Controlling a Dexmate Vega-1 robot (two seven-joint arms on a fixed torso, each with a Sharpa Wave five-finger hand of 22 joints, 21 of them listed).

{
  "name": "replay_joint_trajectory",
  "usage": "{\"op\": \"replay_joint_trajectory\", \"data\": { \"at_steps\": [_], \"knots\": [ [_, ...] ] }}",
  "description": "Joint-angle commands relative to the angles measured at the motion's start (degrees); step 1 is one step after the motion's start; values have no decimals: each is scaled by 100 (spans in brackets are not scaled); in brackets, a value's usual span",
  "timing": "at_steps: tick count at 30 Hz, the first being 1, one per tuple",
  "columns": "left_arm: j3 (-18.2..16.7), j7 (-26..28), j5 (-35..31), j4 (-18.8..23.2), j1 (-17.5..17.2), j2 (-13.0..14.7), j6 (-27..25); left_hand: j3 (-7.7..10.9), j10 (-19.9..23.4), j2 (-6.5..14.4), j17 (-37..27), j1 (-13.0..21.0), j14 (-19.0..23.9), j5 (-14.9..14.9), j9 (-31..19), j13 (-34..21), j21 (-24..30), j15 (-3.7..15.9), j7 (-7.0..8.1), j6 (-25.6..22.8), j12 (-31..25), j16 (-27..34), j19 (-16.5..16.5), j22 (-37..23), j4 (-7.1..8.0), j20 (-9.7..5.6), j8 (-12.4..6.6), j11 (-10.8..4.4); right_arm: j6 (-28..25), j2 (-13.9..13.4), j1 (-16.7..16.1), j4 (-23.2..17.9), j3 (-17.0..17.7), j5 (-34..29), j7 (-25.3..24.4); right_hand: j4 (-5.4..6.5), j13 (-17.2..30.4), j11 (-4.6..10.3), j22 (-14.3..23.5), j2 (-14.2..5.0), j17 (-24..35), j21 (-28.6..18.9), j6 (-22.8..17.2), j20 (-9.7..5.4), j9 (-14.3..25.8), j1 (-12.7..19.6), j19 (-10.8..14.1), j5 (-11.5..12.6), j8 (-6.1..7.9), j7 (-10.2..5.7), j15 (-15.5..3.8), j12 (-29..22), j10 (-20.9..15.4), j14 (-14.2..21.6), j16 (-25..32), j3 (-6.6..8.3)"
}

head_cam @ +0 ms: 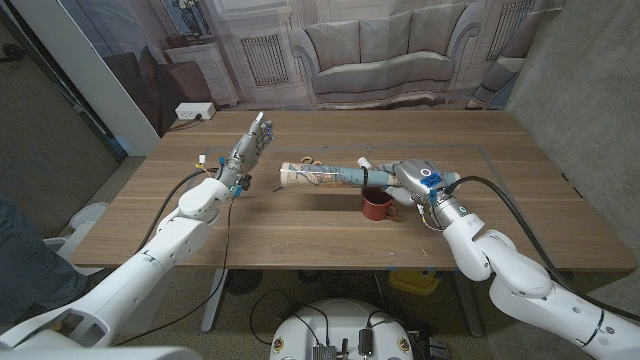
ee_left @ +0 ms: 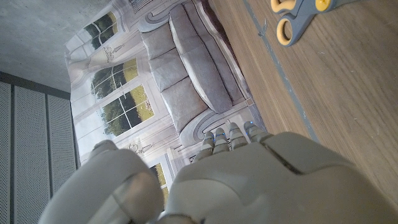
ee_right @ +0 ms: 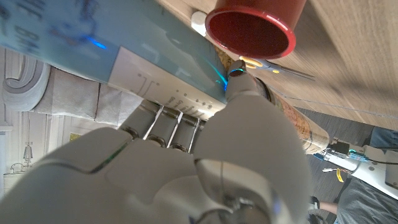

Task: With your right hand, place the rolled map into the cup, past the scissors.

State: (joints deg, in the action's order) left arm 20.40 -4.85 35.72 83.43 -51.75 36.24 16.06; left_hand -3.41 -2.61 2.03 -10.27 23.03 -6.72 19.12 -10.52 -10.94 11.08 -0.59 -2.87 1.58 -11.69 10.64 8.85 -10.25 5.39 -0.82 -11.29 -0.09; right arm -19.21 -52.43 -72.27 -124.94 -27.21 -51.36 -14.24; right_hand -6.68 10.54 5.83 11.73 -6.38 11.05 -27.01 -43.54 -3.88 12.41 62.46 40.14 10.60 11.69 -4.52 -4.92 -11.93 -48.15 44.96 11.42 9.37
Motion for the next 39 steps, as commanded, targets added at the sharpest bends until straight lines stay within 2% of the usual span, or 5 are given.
{"op": "replay_joint_trajectory", "data": {
  "at_steps": [1, 15, 33, 36, 39],
  "knots": [
    [34, -30, -14, -79, 79, -41, -11, -43, -41, 9, -23, 40, -33, -8, -31, -18, 46, 17, -5, 0, -20, 11, 21, -20, 17, 33, -11, -19, -97, -24, 80, 93, -119, 137, 68, 14, 31, -14, 17, -77, 21, -19, -165, -800, 28, 35, -19, 28, 25, -133, -752, -11, 9, -20, -8, 41],
    [36, 37, -28, -22, 32, -52, -10, -60, -46, 18, -23, 47, -30, -7, -31, -18, 46, 16, -10, -2, -19, 13, 21, -20, 17, 37, -12, -19, -249, -171, 31, 46, -142, 234, 192, 7, 32, -68, 11, -51, 16, -16, -118, -768, 27, 16, -66, 26, 11, -117, -727, 5, 66, -68, -20, 34],
    [55, 80, -38, 44, -34, -65, -13, -80, -39, 29, -23, 54, -27, -7, -32, -18, 48, 15, -3, -1, -22, 14, 18, -20, 17, 31, -11, -2, -380, -308, -86, -44, -130, 304, 167, -24, 35, -46, -3, -14, 14, 10, 39, -753, 23, 17, -189, 38, -26, -108, -678, 37, 220, -250, -54, 38],
    [52, 77, -37, 45, -40, -71, 8, -83, -39, 29, -23, 55, -26, -7, -32, -18, 47, 15, -8, -2, -22, 15, 20, -20, 17, 34, -12, -3, -401, -325, -92, -83, -144, 270, 181, -24, 35, -111, -5, 2, 14, 12, 66, -745, 22, 5, -203, 40, -29, -104, -661, 38, 244, -257, -47, 30],
    [48, 72, -29, 46, -51, -74, 23, -87, -38, 31, -23, 56, -27, -7, -32, -18, 47, 12, -8, -4, -22, 14, 21, -20, 17, 31, -13, -10, -412, -334, -86, -107, -160, 239, 202, -14, 36, -62, -7, 20, 15, 18, 126, -746, 21, -25, -224, 38, -46, -77, -655, 40, 270, -290, -50, 15]
  ]
}}
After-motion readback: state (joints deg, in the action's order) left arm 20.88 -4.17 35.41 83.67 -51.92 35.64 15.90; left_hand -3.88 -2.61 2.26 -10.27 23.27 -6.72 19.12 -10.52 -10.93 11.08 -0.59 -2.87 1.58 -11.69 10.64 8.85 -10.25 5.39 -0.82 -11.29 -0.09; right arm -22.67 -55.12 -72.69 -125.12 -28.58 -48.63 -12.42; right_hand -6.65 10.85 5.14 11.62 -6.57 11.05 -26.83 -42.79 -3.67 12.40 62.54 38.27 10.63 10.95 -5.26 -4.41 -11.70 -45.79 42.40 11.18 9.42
